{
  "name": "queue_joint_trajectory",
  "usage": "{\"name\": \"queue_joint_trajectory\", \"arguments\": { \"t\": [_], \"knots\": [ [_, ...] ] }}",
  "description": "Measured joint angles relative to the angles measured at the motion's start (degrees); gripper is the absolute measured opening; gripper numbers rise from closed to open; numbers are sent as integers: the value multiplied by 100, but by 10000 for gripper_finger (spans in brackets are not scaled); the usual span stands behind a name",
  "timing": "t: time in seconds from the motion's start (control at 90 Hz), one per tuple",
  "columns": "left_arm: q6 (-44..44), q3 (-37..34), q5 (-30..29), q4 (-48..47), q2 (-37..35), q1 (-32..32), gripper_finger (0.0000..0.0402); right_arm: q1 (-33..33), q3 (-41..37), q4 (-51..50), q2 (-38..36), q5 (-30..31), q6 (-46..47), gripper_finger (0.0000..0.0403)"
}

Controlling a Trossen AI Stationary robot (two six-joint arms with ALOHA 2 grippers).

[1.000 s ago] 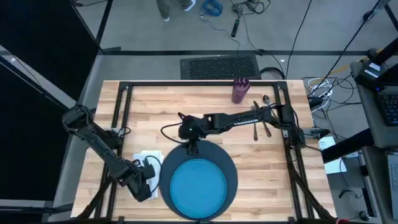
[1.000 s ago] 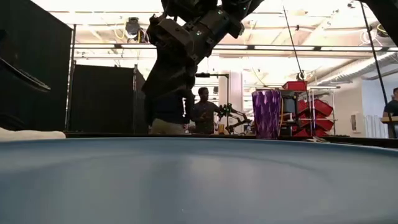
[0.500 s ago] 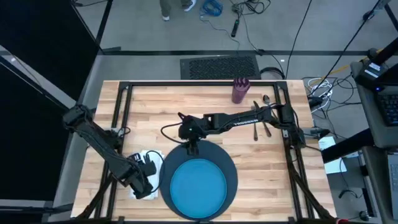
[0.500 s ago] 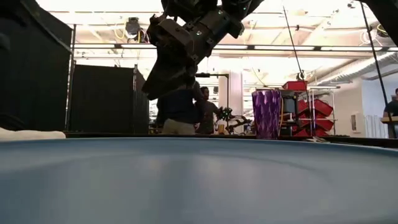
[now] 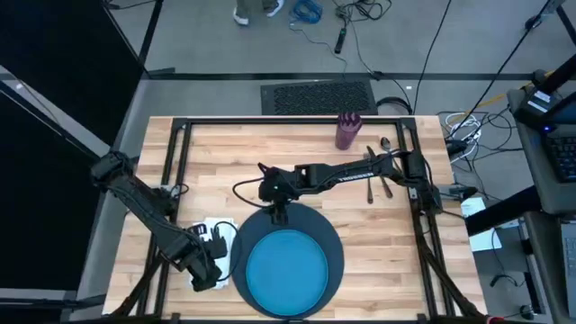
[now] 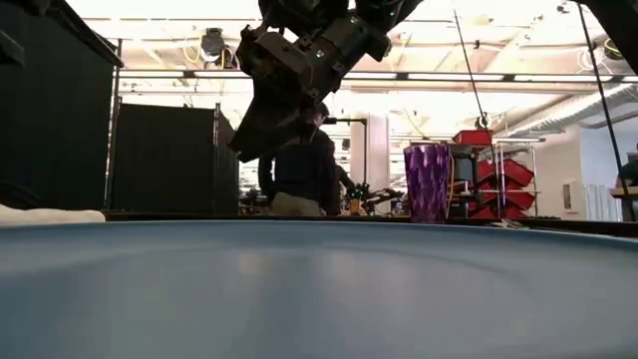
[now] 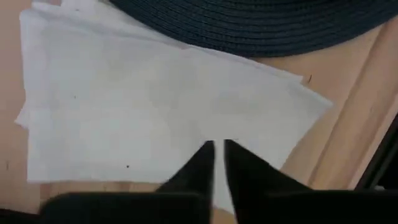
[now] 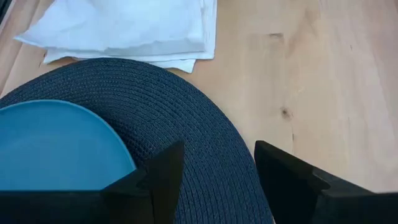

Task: Set table place
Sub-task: Move the table napkin beside the placemat

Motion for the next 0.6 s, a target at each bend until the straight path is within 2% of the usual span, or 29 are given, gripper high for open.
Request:
{"name": "queue_joint_trajectory", "arguments": {
  "t": [0.089, 0.167, 0.467, 0.6],
  "knots": [
    [-15, -111, -325, 254, 0, 0, 2, 0, 0, 0, 0, 0, 0, 183],
    [-28, -286, -339, 468, 2, 0, 0, 0, 0, -18, 0, 0, 2, 183],
    [-619, -1138, 253, 1603, 7, -113, 0, 0, 0, -177, 0, 0, 2, 183],
    [-626, -1276, 275, 1789, 7, -122, 0, 0, 0, -173, 0, 2, 11, 183]
  ]
}}
